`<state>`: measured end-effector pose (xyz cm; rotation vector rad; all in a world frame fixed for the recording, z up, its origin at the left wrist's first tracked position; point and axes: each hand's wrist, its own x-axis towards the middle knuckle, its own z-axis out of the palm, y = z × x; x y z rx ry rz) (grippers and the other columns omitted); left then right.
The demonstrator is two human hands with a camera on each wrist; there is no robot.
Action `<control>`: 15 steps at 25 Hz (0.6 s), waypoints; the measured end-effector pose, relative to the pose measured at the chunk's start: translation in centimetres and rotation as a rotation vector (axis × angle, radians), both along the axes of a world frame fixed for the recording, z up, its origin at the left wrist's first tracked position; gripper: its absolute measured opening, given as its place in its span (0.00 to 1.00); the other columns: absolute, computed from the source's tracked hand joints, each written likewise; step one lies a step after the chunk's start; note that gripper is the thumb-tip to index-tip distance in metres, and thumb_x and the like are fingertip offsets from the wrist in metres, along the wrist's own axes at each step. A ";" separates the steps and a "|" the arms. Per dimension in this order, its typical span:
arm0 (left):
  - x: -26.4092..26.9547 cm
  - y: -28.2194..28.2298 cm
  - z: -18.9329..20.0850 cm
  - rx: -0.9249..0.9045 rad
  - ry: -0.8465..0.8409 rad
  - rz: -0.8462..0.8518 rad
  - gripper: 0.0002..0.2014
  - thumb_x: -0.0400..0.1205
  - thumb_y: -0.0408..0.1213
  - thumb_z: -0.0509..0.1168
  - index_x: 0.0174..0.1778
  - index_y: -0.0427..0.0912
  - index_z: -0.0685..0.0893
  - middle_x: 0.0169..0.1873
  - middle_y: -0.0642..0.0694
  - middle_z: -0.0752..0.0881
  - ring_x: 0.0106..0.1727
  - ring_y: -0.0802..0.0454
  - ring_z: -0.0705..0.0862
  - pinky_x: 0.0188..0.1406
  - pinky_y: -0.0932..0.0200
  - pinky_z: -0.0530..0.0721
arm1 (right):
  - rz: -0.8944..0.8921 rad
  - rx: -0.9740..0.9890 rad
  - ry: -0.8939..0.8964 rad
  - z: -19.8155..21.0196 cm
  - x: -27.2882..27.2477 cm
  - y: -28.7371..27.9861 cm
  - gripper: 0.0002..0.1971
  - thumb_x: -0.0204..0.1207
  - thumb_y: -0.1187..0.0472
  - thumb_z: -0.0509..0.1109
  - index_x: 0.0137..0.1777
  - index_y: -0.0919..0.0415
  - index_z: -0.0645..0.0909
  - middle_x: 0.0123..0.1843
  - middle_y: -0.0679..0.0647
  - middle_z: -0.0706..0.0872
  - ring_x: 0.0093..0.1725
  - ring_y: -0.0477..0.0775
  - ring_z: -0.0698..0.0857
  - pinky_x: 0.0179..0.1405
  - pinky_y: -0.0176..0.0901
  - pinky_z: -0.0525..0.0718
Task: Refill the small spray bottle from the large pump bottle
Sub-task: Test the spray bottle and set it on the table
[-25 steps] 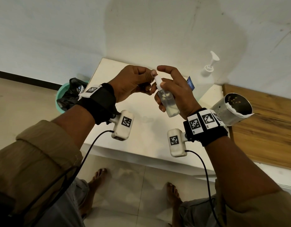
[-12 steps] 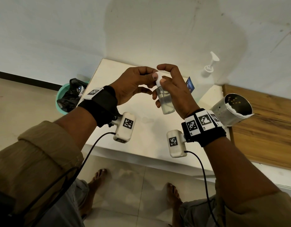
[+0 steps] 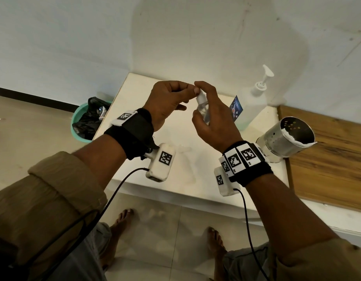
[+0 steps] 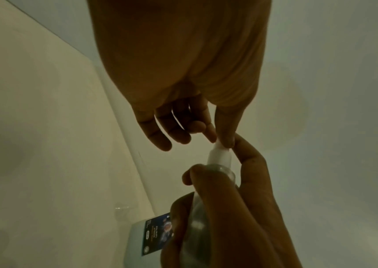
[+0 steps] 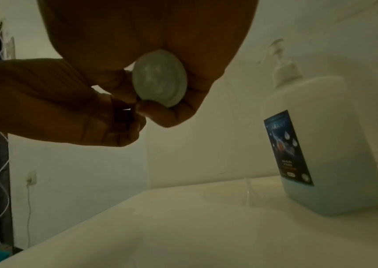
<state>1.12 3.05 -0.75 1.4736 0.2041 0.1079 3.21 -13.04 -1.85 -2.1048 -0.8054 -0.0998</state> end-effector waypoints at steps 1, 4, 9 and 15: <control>0.0 0.0 0.0 -0.047 0.012 -0.014 0.07 0.80 0.38 0.72 0.50 0.40 0.91 0.42 0.49 0.90 0.44 0.52 0.83 0.50 0.52 0.86 | -0.027 0.028 0.014 0.1 -0.1 0.0 0.28 0.78 0.65 0.67 0.78 0.56 0.66 0.49 0.45 0.82 0.39 0.38 0.82 0.39 0.27 0.79; -0.1 0.2 0.4 -0.153 0.034 -0.094 0.11 0.84 0.33 0.64 0.57 0.37 0.89 0.40 0.47 0.86 0.45 0.50 0.83 0.52 0.51 0.85 | -0.070 0.110 0.112 0.7 -0.4 0.0 0.24 0.81 0.62 0.66 0.75 0.51 0.65 0.35 0.50 0.80 0.26 0.51 0.82 0.21 0.45 0.85; 0.2 0.9 0.6 -0.059 0.019 -0.132 0.12 0.85 0.31 0.61 0.56 0.36 0.89 0.40 0.43 0.83 0.44 0.49 0.84 0.47 0.53 0.86 | -0.064 0.085 0.134 0.7 -0.4 -0.2 0.23 0.83 0.61 0.65 0.75 0.47 0.66 0.36 0.53 0.80 0.24 0.57 0.82 0.18 0.51 0.84; 0.7 2.0 -1.1 0.939 0.020 -0.043 0.12 0.81 0.35 0.60 0.50 0.45 0.91 0.42 0.52 0.84 0.45 0.52 0.83 0.47 0.58 0.80 | -0.071 -0.064 0.131 -0.7 0.0 -0.3 0.22 0.81 0.60 0.64 0.73 0.44 0.69 0.33 0.50 0.79 0.28 0.54 0.79 0.26 0.47 0.83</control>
